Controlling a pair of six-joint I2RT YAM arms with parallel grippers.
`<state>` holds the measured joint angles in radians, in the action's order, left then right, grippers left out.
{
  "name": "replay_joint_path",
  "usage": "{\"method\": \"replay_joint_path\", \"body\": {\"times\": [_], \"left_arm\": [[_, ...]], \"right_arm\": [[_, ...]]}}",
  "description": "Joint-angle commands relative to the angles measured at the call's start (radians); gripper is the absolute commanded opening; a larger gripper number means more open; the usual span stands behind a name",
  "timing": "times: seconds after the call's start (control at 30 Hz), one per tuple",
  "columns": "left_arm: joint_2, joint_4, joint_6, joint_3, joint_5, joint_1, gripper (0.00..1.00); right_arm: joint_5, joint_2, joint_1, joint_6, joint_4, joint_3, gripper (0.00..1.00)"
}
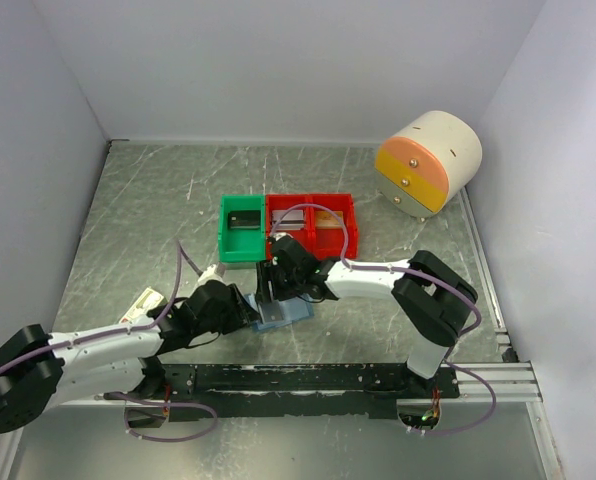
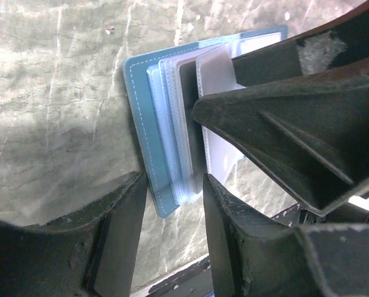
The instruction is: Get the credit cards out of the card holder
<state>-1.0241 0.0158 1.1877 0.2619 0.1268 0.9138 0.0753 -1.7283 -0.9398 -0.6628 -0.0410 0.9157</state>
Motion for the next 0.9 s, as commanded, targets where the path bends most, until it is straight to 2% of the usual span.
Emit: {"method": "replay_joint_path", "body": {"times": [0.0,0.3,0.53,0.87], "left_arm": [[0.055,-0.014,0.014,0.020,0.028,0.013,0.54],[0.127,-0.015,0.012,0.004,0.023,0.016,0.61],[0.052,0.054,-0.017,0.035,-0.030,0.018,0.58],[0.046,0.111,-0.049,0.069,-0.049,0.020,0.58]], "right_arm": [[0.008,-0.002,0.011,-0.002,-0.020,-0.031,0.60],[0.038,0.016,0.025,-0.012,0.021,-0.059,0.60],[0.054,0.022,0.032,-0.016,0.040,-0.072,0.60],[0.064,0.030,0.038,-0.016,0.046,-0.077,0.60]]}}
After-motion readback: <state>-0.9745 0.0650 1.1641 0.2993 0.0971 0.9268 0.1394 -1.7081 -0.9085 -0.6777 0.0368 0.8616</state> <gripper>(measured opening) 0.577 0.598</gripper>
